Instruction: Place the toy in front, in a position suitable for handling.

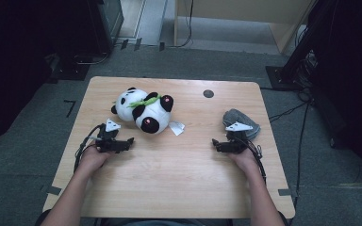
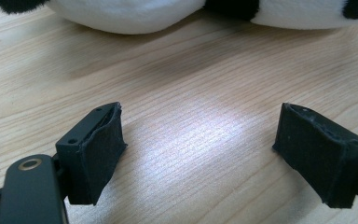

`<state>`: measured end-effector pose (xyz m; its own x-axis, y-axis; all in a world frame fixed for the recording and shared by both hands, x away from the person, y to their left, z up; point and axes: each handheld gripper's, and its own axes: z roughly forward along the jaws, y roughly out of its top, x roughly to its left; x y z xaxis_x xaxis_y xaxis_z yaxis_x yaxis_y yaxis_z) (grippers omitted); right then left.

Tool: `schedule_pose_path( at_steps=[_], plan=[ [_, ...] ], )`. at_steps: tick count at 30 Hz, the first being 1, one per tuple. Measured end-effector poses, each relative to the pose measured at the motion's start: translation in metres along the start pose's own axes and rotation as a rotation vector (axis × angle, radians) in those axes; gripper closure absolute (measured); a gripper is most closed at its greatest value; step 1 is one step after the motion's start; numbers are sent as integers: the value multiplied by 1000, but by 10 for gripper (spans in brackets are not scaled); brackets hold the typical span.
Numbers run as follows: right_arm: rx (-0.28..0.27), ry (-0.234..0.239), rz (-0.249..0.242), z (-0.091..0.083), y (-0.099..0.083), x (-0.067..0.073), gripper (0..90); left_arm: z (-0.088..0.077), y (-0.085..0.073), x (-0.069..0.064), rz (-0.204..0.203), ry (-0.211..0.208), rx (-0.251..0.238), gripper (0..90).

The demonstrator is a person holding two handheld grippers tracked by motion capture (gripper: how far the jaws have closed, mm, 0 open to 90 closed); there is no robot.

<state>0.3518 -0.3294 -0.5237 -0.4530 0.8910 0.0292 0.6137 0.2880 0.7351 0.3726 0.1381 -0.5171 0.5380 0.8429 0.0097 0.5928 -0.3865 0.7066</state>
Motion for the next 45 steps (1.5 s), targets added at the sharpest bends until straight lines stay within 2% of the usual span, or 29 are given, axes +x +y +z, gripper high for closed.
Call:
schedule_pose_path(
  at_steps=[4,12,27,39,41,42,43,45],
  plan=[
    [0,-6,6,0,0,1,148,-1,-1,-2,-16,14,-1,149],
    [1,-43,45,-1,-1,5,133,-1,-1,-3,-21,20,3,128],
    [3,-61,64,-1,-2,7,128,0,0,-5,-51,52,12,99],
    [2,-62,61,-2,-2,7,126,0,0,-6,-60,58,12,94],
    [2,-62,62,-2,-2,7,126,0,1,-4,-50,40,23,93],
    [2,-66,65,-2,-2,7,124,-1,3,-3,-59,12,27,93],
    [1,-73,71,-2,-2,8,124,-2,4,-1,-66,-41,24,96],
    [2,-73,69,-3,-4,8,124,-4,7,1,-86,-88,30,176]
  ],
)
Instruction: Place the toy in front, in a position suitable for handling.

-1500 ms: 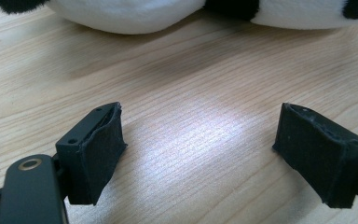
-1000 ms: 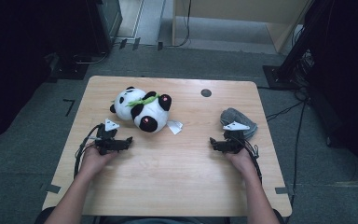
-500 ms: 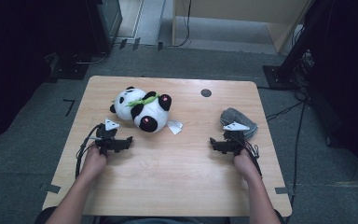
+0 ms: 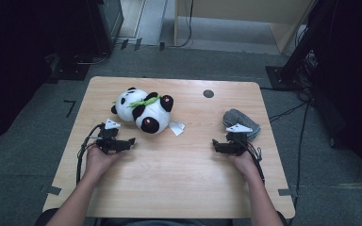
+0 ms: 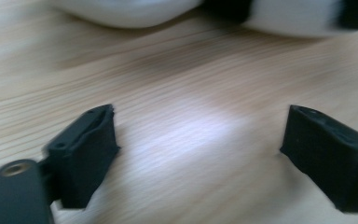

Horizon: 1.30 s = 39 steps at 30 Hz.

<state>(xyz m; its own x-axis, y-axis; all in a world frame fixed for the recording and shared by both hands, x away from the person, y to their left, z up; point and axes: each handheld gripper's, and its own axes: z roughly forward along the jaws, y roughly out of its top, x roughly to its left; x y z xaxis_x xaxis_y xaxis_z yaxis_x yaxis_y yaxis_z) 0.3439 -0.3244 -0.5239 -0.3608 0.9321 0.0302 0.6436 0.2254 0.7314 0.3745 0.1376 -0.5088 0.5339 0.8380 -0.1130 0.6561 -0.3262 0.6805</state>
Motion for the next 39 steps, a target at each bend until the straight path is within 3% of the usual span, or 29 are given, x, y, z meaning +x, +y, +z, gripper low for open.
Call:
schedule_pose_path(
  at_steps=[3,7,9,12,15,19,24,28,30,31,34,39],
  plan=[
    [2,4,-3,0,0,0,124,-1,2,1,-1,-16,11,198],
    [13,9,-8,-2,0,0,125,-9,6,4,41,-4,-8,226],
    [20,12,-4,-2,1,0,124,-11,7,5,39,-4,-20,220],
    [33,31,12,-3,4,0,124,-14,9,7,19,-37,-14,242],
    [35,54,28,-4,6,0,133,-18,12,7,37,-44,-34,242],
    [18,68,12,-7,9,2,133,-20,20,12,19,-101,-25,243],
    [-3,49,-15,-11,14,5,147,-19,28,9,27,-101,0,243],
    [-16,61,-34,-13,18,6,197,-20,32,10,32,-103,2,260],
    [-18,69,-35,-15,20,6,221,-20,34,11,26,-117,9,318],
    [-16,74,-33,-15,20,5,224,-21,36,11,26,-121,9,314],
    [-13,57,-53,-16,18,5,236,-22,42,11,80,-108,-1,300],
    [-4,72,-27,-16,14,1,283,-25,52,14,70,-163,-15,261]
  ],
)
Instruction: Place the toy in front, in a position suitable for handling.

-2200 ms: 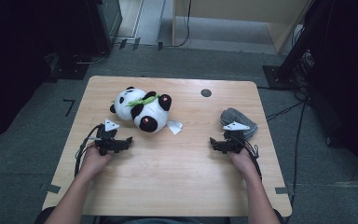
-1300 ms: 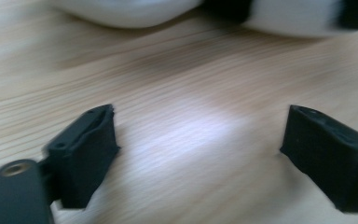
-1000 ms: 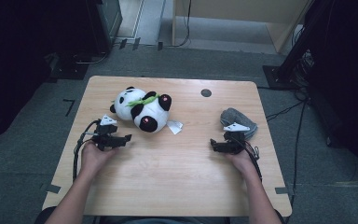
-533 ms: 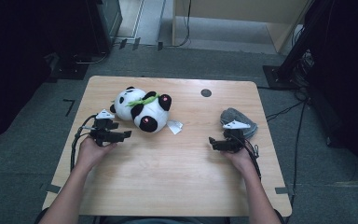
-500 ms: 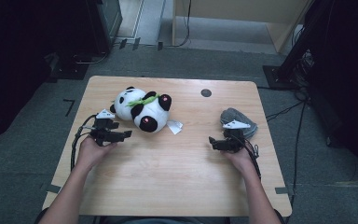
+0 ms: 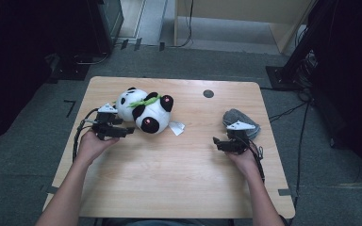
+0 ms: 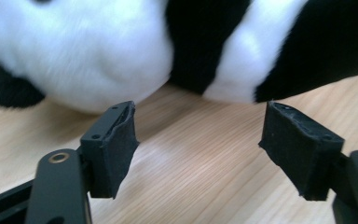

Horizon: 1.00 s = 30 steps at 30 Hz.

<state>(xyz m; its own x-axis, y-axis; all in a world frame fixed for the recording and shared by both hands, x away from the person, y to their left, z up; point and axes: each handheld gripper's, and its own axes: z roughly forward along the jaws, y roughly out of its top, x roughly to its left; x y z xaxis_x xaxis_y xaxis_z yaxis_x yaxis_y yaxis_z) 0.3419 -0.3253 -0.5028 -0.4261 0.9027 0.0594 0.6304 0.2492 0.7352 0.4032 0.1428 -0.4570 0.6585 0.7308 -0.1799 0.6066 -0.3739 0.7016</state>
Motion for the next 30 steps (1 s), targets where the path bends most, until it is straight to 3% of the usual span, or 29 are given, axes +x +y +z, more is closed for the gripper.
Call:
schedule_pose_path(
  at_steps=[5,8,11,17,20,24,26,30],
  plan=[
    [17,-11,14,1,-4,-4,313,-3,9,2,-7,-25,-22,295],
    [9,-10,20,-2,-3,-5,324,-3,14,2,-1,-18,-14,303],
    [-10,-15,-6,-5,-2,-4,337,-3,21,2,12,-10,1,310],
    [-12,-4,2,-7,-1,-6,357,-2,31,4,10,-25,-26,313],
    [-8,15,0,-8,0,-6,392,-2,37,3,30,-34,-61,319],
    [-15,23,13,-9,1,-7,392,1,47,0,58,-24,-52,324],
    [-16,20,13,-10,1,-7,392,3,50,-1,61,-30,-68,324],
    [-13,19,15,-10,0,-8,402,6,58,-2,67,-32,-54,316]
  ],
)
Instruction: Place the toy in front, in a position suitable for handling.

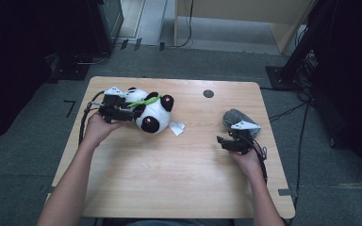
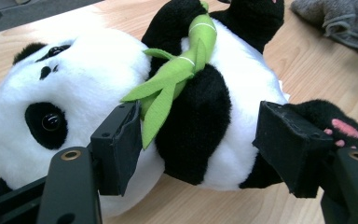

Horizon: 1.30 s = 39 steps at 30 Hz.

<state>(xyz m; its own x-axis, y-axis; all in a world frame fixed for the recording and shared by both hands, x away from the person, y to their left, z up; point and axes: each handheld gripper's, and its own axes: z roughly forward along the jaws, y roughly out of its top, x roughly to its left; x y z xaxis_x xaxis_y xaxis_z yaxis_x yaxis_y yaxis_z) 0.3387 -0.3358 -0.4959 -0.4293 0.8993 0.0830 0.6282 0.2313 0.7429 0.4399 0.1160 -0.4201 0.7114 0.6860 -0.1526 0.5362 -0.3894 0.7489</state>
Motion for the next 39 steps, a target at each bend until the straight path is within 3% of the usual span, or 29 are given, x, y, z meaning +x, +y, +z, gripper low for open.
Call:
schedule_pose_path(
  at_steps=[4,7,11,14,16,19,23,27,30,33,36,39],
  plan=[
    [1,4,-2,0,0,1,414,4,3,4,-15,-3,-26,342],
    [6,5,-6,-1,0,2,415,6,1,5,-15,6,-14,355],
    [5,4,-5,-1,0,2,416,-9,11,0,1,10,-94,368],
    [13,3,0,-1,-1,1,416,-9,23,-1,30,20,-63,362],
    [18,5,3,-1,-1,1,416,-4,30,-2,29,-13,-53,360],
    [14,7,7,-2,-1,0,416,9,34,-2,55,8,10,341],
    [13,10,10,-3,-1,0,416,25,28,5,43,7,57,349],
    [12,11,8,-3,-1,-1,416,30,17,6,50,-1,39,397],
    [11,8,8,-3,-1,-1,419,31,7,6,39,15,-24,457],
    [9,6,8,-4,-1,0,420,31,2,5,33,20,-45,499],
    [6,1,12,-5,0,-2,430,30,-2,3,11,14,-43,580],
    [4,-3,24,-7,0,-4,434,28,-1,-1,4,33,-39,614]
  ],
)
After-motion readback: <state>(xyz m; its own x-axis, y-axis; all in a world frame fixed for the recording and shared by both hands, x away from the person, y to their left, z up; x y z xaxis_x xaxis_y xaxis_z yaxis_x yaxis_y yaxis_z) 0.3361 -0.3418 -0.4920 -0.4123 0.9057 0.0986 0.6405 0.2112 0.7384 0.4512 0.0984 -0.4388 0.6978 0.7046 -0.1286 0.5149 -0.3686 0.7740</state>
